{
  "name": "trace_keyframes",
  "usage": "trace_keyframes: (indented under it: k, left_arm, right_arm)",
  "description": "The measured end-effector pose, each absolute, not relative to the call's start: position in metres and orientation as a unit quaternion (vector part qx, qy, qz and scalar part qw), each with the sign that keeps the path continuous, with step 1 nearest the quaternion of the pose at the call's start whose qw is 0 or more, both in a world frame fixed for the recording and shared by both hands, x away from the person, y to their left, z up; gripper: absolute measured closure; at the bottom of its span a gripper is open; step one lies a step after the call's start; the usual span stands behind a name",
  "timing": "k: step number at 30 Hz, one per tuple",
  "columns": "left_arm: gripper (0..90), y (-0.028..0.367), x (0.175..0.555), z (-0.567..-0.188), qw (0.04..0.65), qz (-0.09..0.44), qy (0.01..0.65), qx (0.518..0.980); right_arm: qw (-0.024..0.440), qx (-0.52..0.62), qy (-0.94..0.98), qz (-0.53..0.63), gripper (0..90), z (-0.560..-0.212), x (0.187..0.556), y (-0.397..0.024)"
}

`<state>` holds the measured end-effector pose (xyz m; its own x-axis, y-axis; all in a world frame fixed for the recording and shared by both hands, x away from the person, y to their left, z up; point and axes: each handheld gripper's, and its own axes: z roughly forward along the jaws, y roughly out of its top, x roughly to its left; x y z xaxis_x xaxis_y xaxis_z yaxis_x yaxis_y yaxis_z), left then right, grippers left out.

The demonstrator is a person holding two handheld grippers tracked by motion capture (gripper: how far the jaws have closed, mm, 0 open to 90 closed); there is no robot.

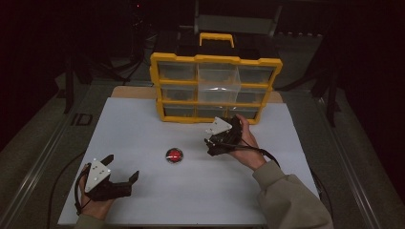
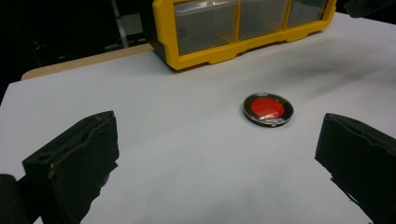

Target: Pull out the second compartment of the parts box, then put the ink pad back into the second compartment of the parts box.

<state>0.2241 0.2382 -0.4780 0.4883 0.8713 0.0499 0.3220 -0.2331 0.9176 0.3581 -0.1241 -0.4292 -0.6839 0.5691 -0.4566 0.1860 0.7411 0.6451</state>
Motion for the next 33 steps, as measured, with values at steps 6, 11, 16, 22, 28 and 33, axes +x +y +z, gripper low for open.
trace_keyframes:
  k: [6,11,16,22,28,33]
  left_arm:
    - [0.1,0.238,0.225,-0.478,0.464,0.293,0.409,0.729]
    - [0.1,0.238,0.225,-0.479,0.464,0.293,0.408,0.729]
    - [0.1,0.238,0.225,-0.479,0.464,0.293,0.409,0.729]
    - [0.1,0.238,0.226,-0.479,0.463,0.293,0.408,0.731]
    - [0.1,0.238,0.225,-0.479,0.463,0.293,0.409,0.729]
    - [0.1,0.238,0.225,-0.479,0.462,0.294,0.408,0.73]
  right_arm:
    - [0.289,0.231,0.881,0.296,7.9,-0.427,0.364,-0.125]
    - [0.253,0.24,0.885,0.309,8.0,-0.427,0.368,-0.125]
    - [0.23,0.245,0.889,0.311,7.9,-0.428,0.373,-0.123]
    - [0.215,0.246,0.894,0.307,8.0,-0.428,0.378,-0.12]
    - [0.2,0.245,0.897,0.309,7.9,-0.429,0.381,-0.117]
    - [0.187,0.245,0.899,0.311,8.0,-0.428,0.385,-0.116]
